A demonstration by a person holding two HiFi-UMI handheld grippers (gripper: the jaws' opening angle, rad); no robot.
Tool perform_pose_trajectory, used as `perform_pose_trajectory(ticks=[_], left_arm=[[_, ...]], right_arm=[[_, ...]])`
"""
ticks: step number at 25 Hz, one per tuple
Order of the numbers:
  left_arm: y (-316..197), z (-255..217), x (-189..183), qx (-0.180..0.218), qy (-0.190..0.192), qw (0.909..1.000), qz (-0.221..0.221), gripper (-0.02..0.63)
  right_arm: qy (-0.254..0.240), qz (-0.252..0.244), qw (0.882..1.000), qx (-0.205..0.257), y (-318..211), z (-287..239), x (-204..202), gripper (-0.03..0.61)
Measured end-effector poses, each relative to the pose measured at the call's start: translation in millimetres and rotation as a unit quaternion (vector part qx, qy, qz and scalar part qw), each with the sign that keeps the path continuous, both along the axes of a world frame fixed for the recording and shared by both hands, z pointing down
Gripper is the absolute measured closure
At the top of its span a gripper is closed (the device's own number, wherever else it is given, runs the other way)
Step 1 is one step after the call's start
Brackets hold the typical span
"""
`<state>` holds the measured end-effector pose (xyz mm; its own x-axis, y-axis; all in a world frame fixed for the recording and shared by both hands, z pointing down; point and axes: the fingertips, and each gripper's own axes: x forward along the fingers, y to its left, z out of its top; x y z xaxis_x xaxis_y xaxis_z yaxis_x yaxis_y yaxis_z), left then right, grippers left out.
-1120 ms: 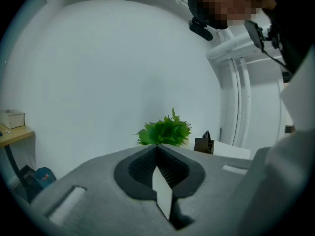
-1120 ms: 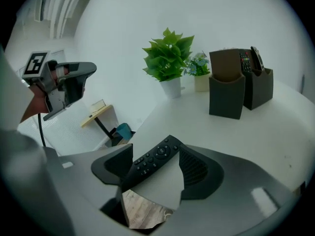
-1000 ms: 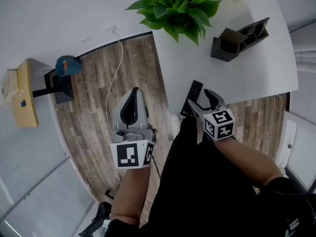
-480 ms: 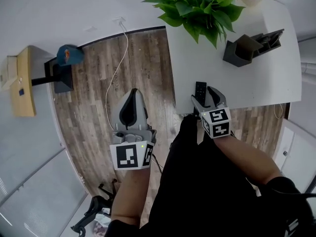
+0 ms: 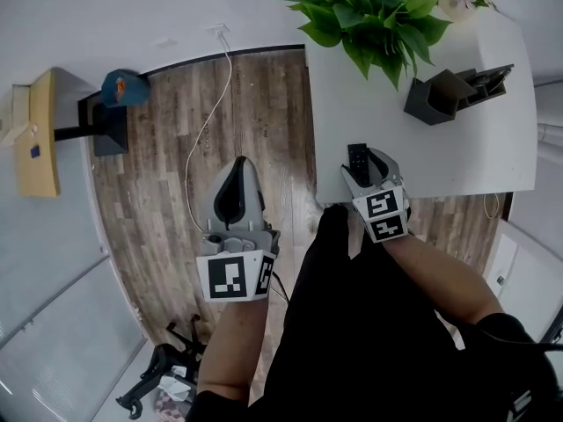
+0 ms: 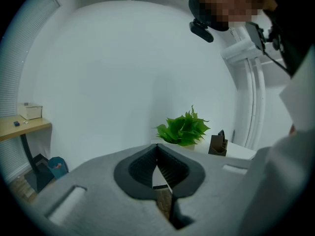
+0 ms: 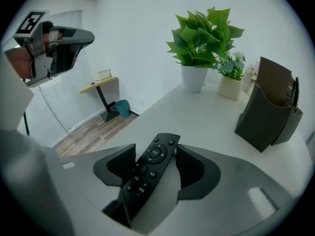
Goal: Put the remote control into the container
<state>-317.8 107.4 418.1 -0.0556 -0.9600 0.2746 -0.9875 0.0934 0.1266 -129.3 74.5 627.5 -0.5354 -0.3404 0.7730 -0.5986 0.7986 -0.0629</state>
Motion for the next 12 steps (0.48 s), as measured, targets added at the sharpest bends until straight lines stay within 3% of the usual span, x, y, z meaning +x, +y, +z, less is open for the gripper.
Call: perform_pose_trajectory(ticks=[3, 6, 7, 12], left_arm=[[0, -1, 1, 0.000, 0.000, 1.0000, 0.001, 0.614], [-2, -2, 3, 0.001, -0.001, 1.0000, 0.005, 0.614], [-2, -3, 3, 0.001, -0.002, 1.0000, 0.006, 0.614], [-9, -6, 9, 0.004, -0.003, 0.9999, 0.013, 0.614]], right_arm=[[-0.008, -0.016, 1.000, -0.002, -4, -1, -5, 0.331], [-0.028, -0.007, 1.000, 0.010, -21, -7, -4, 0.458], [-0.033, -0.007, 0.999, 0.010, -25, -8, -2, 0.473], [-0.077, -0.006, 0.997, 0.008, -40, -21, 4, 0.486]])
